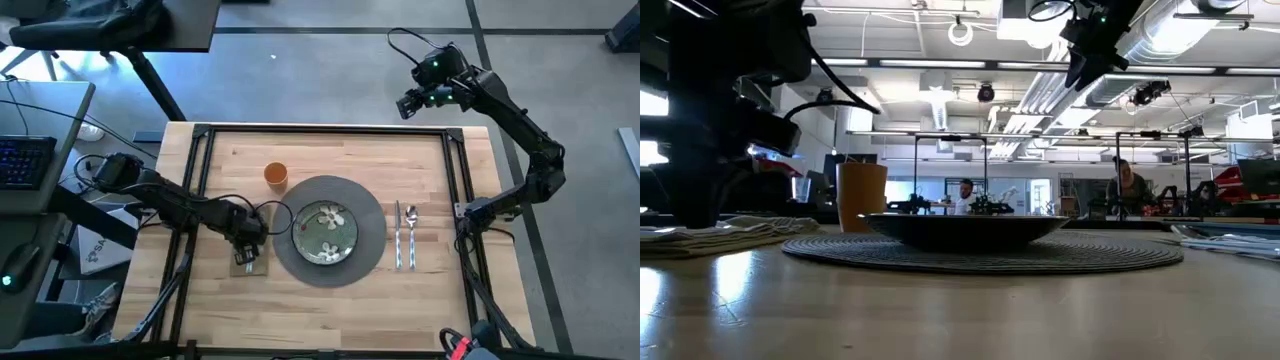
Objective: Set table place
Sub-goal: Adjust the brown table napkin
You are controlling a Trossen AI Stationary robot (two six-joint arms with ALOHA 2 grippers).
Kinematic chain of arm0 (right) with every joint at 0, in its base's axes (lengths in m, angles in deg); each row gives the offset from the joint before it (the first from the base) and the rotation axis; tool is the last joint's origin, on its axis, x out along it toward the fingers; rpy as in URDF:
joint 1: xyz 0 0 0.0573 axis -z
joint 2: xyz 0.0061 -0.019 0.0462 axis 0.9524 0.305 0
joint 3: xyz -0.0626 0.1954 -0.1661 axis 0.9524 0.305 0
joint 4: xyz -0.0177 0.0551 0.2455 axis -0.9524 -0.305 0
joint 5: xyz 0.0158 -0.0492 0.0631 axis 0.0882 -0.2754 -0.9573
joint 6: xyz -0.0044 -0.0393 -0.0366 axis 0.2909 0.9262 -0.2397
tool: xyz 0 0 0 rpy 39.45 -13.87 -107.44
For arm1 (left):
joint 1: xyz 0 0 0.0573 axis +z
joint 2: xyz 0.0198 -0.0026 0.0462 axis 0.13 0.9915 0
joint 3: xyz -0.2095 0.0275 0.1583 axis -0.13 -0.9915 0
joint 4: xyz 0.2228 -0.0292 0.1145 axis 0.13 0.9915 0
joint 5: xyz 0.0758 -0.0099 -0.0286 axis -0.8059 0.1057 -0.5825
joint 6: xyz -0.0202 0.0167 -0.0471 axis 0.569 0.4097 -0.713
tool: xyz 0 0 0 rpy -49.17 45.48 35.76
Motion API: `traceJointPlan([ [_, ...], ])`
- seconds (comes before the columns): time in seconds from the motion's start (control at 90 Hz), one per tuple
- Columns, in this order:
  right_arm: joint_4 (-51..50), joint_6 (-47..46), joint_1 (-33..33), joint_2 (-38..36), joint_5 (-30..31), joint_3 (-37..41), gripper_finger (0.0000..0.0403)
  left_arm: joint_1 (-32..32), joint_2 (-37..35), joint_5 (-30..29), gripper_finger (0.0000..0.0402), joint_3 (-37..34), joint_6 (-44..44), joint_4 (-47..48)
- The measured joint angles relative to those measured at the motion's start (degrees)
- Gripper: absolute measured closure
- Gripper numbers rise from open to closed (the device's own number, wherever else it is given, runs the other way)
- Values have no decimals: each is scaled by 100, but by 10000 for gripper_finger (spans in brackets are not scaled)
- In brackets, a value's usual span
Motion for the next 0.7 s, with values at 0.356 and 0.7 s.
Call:
traceJointPlan([
  [0.356,-9,6,0,0,0,0,265,292,-7,-127,402,2,346,54],
  [0.7,24,49,0,-137,0,0,265,321,-43,-79,401,7,305,60],
])
